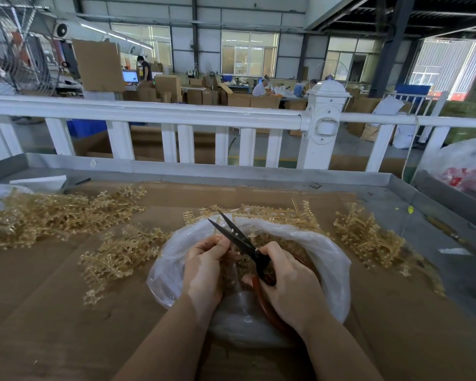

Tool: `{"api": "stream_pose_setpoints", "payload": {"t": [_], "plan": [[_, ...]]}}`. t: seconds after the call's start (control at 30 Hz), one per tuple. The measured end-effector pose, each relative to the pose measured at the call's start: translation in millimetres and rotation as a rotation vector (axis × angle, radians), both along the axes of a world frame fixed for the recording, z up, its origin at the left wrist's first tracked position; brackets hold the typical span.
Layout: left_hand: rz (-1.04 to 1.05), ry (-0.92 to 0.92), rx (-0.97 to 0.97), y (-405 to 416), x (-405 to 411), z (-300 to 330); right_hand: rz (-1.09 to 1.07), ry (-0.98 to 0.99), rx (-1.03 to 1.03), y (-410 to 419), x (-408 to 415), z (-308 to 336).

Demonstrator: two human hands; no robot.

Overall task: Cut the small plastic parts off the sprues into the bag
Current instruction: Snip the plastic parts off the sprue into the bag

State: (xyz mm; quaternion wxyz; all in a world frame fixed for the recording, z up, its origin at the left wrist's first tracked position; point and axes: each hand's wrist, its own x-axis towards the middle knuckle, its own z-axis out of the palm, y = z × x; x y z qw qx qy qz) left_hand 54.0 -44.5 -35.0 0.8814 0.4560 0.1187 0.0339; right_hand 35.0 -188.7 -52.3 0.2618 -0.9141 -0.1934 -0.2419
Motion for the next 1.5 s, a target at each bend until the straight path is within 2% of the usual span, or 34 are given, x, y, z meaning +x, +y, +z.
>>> {"api": "stream_pose_setpoints", "payload": {"t": [1.23,1.37,1.5], "plan": [[-0.107,-0.015,-0.011,2.7,7.3,-10.9,-0.016,-0.039,-0.009,0.0,1.9,1.2],[-0.021,-0.056,0.031,0.4,6.6,-11.6,-0.045,-0.042,0.022,-0.8,0.7,1.7],[0.069,-0.112,-0.023,-2.1,7.1,-10.7,-0.080,-0.035,0.082,-1.6,-0.9,2.1]]}}
